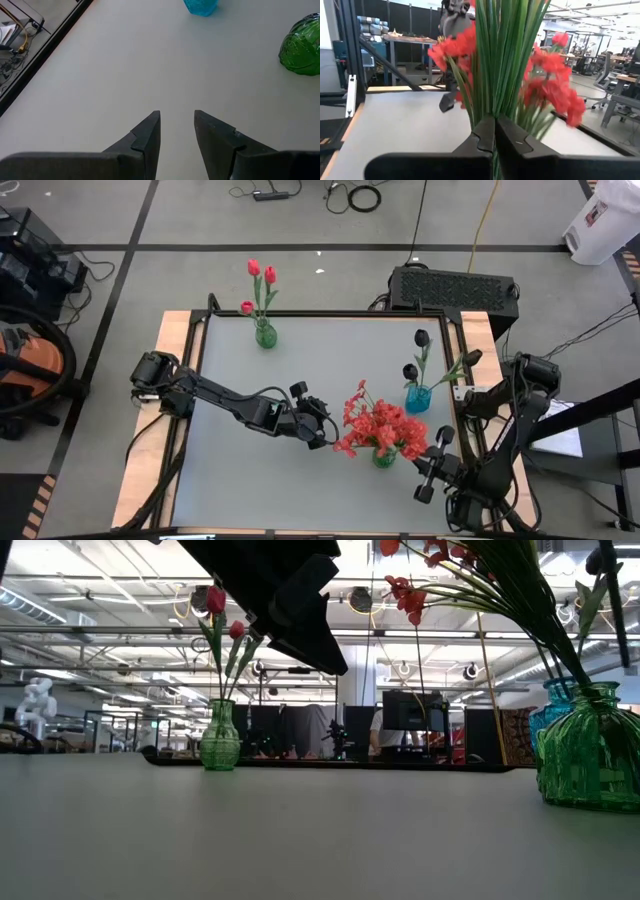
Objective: Sort flowers into vase by color
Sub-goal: Put the red flowers into the bottom green vase
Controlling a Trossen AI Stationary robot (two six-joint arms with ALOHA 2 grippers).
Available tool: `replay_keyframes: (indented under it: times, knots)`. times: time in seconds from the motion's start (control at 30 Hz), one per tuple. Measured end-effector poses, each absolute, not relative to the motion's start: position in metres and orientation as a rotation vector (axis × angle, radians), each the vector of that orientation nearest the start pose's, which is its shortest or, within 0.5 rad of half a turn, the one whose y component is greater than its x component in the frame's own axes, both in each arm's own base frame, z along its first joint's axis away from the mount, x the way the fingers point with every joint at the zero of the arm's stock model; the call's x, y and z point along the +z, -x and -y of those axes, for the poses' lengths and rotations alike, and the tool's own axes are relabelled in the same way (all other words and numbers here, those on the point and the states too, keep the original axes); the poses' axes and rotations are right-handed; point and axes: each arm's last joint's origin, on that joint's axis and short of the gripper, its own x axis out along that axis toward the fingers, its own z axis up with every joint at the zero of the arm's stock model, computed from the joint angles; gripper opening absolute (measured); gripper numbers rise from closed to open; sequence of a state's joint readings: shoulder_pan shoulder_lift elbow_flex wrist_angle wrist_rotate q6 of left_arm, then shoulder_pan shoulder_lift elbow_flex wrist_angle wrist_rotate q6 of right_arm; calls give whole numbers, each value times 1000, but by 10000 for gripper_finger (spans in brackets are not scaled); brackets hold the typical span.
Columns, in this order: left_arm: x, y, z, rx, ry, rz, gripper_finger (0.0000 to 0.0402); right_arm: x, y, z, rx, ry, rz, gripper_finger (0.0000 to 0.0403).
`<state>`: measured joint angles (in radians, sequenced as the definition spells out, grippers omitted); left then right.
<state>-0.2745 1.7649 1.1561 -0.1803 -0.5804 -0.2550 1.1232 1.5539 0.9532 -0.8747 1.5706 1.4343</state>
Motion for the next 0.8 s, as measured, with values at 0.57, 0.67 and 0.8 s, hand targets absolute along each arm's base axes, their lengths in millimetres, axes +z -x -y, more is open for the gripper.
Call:
replay_keyframes:
  times: [0.57, 0.67, 0.8]
  knots:
    - [207, -362, 85, 376, -82, -663, 128, 226, -160, -219, -525, 38, -10, 0]
    - [207, -362, 85, 375, -85, -663, 128, 221, -161, -221, -524, 36, -11, 0]
    - [207, -362, 85, 375, -85, -663, 128, 213, -163, -224, -524, 29, -9, 0]
